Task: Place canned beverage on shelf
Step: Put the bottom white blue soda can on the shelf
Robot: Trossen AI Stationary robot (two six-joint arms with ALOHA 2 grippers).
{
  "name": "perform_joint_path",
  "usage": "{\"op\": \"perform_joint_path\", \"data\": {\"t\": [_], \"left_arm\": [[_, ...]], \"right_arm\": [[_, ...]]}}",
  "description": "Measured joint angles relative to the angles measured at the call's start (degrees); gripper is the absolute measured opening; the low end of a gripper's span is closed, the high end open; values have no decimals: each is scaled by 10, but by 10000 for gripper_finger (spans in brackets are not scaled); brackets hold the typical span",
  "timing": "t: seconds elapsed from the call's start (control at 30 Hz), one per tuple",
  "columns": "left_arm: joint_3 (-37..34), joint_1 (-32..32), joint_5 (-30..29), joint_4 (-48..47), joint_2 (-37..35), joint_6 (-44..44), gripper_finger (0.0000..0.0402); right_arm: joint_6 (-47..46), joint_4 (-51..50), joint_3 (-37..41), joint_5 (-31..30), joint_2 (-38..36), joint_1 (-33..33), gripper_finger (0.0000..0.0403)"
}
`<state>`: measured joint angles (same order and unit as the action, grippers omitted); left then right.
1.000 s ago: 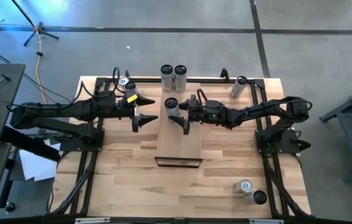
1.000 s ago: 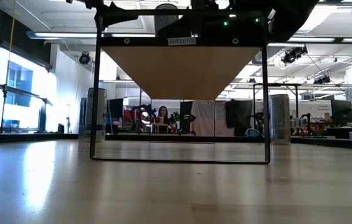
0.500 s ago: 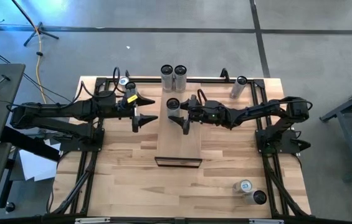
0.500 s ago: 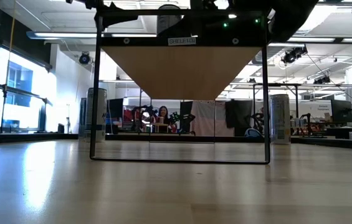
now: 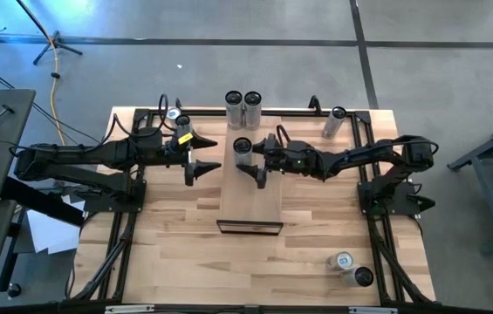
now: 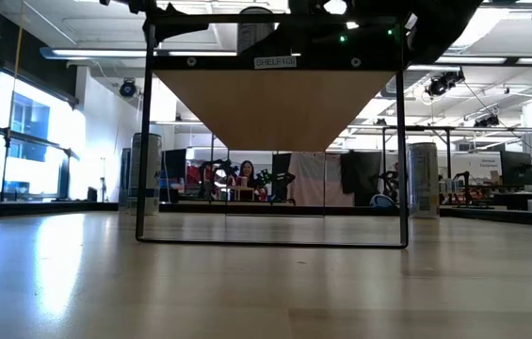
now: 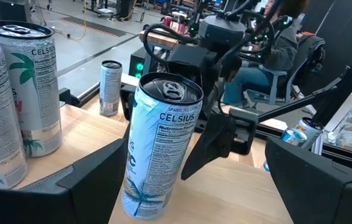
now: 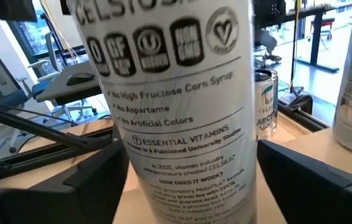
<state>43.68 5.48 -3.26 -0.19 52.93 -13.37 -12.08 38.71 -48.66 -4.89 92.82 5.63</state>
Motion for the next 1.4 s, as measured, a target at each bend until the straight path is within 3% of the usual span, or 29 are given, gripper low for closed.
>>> {"op": "perform_joint_path", "data": {"t": [0.17,0.43,0.77,1.13,1.3,1.4], "left_arm": [[0,0,0,0,0,0,351],[0,0,18,-1,0,-29,351],[0,1,12,-1,0,-29,351],[0,1,12,0,0,-31,351],[0,1,12,0,0,-48,351],[0,1,12,0,0,-56,351]], "right_arm": [[-12,-76,0,-31,-19,0,392],[-5,-191,0,-36,-91,0,399],[-26,-329,-1,84,-195,-1,399],[-135,-333,-1,94,-221,-61,399],[-134,-316,-1,59,-221,-112,399],[-134,-321,-9,-37,-211,-144,399]]}}
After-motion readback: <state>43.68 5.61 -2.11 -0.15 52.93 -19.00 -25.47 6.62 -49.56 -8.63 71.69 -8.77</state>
